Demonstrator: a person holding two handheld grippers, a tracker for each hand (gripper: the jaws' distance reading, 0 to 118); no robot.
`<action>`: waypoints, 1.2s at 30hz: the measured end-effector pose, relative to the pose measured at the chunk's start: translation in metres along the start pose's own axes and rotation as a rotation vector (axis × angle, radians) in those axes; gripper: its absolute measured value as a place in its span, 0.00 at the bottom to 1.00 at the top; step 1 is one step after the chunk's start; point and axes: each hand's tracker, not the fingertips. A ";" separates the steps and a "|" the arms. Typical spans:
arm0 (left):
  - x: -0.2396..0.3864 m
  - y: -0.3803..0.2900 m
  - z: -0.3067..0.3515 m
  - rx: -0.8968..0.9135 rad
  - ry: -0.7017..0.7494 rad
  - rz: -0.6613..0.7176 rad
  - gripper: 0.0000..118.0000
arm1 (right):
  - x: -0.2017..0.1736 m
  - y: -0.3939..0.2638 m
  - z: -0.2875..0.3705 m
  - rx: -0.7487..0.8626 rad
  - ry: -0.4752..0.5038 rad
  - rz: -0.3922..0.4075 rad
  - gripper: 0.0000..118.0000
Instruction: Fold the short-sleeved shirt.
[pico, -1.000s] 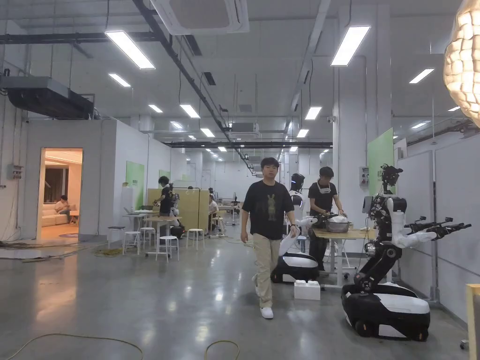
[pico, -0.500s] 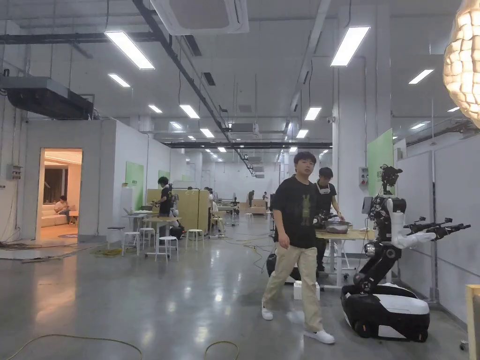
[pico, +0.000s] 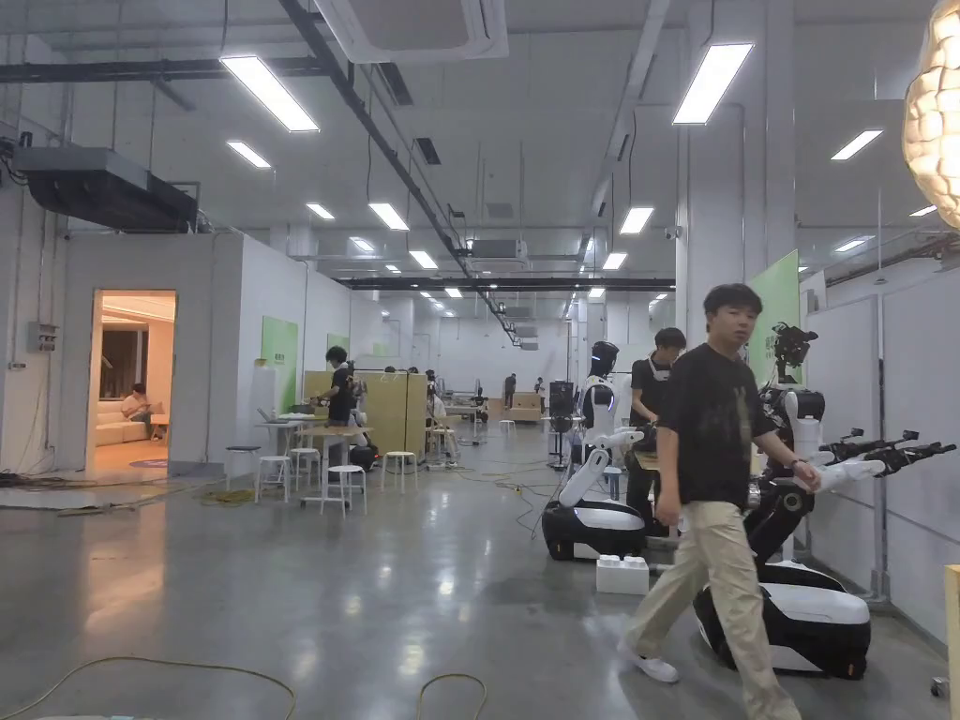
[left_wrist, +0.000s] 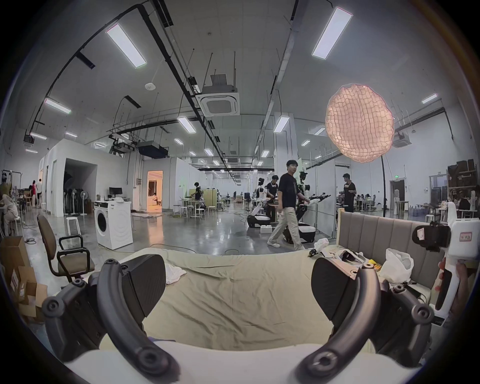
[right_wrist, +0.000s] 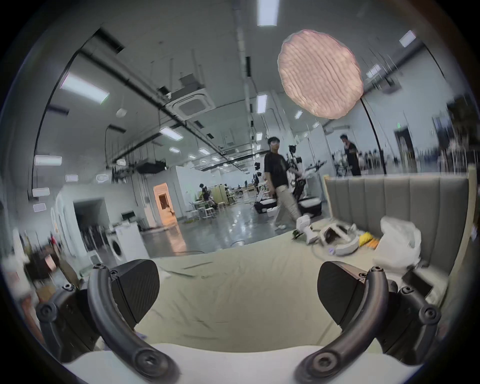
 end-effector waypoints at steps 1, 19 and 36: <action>0.000 0.000 0.000 0.002 -0.004 0.002 0.97 | 0.001 0.004 -0.001 -0.016 -0.004 -0.058 1.00; 0.004 0.006 -0.001 -0.006 -0.017 0.010 0.97 | -0.006 0.017 -0.015 -0.207 -0.148 -0.146 1.00; 0.005 0.005 -0.002 -0.013 -0.026 0.014 0.97 | -0.001 0.009 -0.024 -0.285 -0.176 -0.144 1.00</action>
